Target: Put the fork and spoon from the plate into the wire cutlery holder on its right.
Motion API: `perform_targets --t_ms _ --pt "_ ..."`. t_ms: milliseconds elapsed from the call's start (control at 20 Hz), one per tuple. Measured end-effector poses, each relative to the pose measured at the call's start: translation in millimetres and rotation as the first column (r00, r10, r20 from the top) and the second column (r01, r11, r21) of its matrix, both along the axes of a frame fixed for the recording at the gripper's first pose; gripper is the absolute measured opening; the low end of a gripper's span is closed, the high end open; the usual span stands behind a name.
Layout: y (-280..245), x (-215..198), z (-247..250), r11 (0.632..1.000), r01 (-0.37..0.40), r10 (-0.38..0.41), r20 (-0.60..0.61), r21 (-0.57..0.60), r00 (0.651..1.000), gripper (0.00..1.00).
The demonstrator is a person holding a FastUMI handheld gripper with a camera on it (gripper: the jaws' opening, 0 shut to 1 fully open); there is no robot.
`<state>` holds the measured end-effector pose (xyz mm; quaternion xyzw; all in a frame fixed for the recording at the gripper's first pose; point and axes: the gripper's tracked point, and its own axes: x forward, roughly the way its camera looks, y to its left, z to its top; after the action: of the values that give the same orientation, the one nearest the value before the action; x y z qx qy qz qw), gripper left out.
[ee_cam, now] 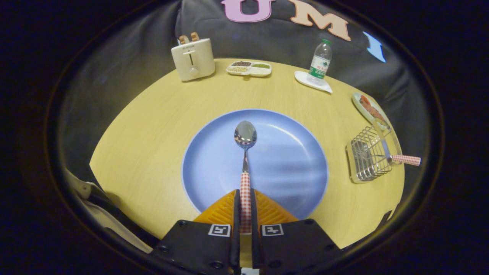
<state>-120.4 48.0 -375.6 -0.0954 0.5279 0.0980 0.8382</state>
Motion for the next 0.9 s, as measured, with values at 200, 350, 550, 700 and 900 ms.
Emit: perform_targets --t_ms 200,350,550,700,900 --pt "-15 2 11 1.0 -0.018 0.017 -0.013 -0.02 1.0 0.07" --pt "-27 7 24 0.999 -0.046 0.045 -0.037 -0.019 0.998 0.07" --pt "-48 17 50 0.994 -0.106 0.104 -0.051 -0.032 0.993 0.07" --pt "-65 27 70 0.989 -0.141 0.139 -0.06 -0.035 0.988 0.07" --pt "-91 40 92 0.985 -0.168 0.165 -0.063 -0.045 0.984 0.07"
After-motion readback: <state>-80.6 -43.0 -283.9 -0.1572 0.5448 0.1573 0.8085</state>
